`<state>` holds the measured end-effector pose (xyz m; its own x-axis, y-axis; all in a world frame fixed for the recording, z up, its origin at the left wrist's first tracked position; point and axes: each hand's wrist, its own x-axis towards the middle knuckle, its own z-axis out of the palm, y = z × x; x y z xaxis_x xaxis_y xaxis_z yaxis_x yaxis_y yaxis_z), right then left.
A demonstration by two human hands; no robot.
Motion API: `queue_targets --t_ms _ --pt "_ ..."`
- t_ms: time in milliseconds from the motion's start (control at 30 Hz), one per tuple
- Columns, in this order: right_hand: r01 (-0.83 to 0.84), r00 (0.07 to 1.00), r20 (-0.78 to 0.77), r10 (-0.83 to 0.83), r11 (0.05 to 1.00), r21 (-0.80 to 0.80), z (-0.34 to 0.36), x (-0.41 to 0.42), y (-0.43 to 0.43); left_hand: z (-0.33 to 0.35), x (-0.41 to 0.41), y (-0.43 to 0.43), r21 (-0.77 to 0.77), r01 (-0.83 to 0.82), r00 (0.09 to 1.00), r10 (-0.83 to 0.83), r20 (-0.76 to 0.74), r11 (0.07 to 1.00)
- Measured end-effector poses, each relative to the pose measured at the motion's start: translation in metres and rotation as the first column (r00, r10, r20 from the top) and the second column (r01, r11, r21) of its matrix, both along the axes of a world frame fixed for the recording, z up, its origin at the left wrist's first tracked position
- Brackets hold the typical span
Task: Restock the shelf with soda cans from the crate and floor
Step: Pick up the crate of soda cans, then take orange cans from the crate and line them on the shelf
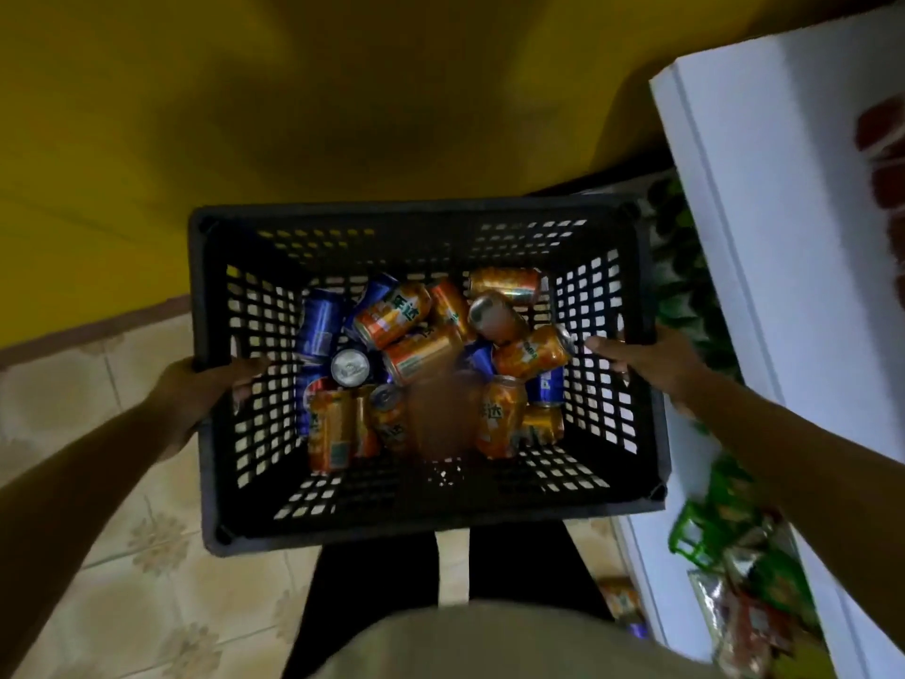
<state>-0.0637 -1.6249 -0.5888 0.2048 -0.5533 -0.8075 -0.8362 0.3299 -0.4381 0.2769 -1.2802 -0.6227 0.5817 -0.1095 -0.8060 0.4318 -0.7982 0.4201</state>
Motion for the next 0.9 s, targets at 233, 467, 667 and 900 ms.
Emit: queue_targets --t_ms 233,467,667,900 --pt "-0.1 0.995 0.004 0.1 0.995 -0.013 -0.146 0.031 -0.064 -0.113 -0.007 -0.048 -0.054 -0.109 0.991 0.105 -0.078 0.993" --pt "-0.112 0.994 0.003 0.112 0.994 -0.012 -0.264 0.048 -0.113 -0.225 -0.017 -0.081 -0.057 -0.247 0.968 0.244 -0.052 0.967" --pt "-0.086 0.996 -0.022 0.086 0.996 -0.033 -0.321 0.068 -0.134 -0.3 -0.019 -0.105 -0.082 -0.266 0.961 0.257 -0.102 0.961" --pt "-0.169 0.973 -0.191 0.128 0.962 -0.214 -0.341 0.077 -0.138 -0.326 -0.02 -0.132 0.122 -0.262 0.965 0.262 0.018 0.957"
